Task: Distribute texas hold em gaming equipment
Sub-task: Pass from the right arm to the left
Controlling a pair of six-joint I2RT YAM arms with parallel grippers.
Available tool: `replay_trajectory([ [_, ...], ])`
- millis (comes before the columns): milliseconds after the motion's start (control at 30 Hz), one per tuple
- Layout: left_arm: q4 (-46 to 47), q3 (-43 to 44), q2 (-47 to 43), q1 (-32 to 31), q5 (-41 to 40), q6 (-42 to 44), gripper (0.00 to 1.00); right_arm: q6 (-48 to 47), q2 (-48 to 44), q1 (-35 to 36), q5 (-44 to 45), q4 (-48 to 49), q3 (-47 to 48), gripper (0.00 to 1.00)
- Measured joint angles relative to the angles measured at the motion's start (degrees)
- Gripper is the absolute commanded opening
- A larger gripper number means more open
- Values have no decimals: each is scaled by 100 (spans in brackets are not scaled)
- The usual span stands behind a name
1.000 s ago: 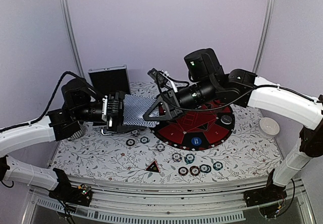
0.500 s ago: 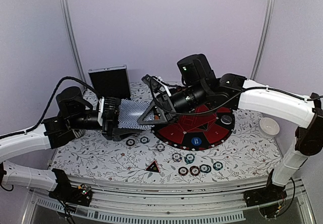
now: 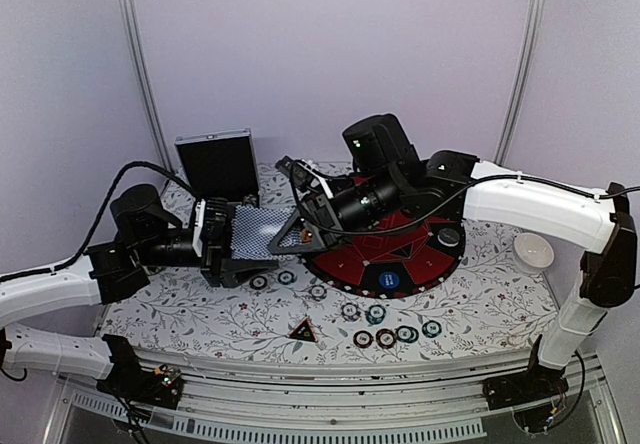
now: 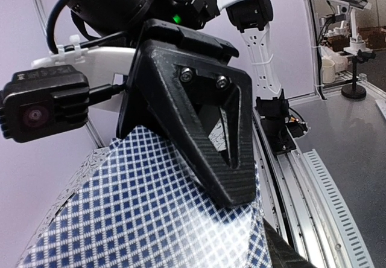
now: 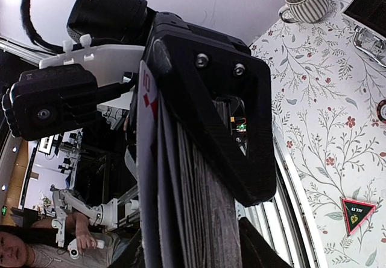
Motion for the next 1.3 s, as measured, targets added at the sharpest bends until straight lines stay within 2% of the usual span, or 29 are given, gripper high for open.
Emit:
replay_trajectory([
  [67,55,-15,0,0,4,-79,57,-15,0,0,15,2,2,51],
  [267,225,-59,2,0,4,-251,57,-61,0,-2,140,-11,7,77],
  [400,280,-59,2,0,2,-286,57,-114,0,-17,308,-11,7,84],
  [933,118,-57,116,0,-122,-334,57,-195,0,-74,1082,-11,118,91],
  [1300,111,-57,116,0,-317,-337,56,-267,0,-125,1661,-157,118,91],
])
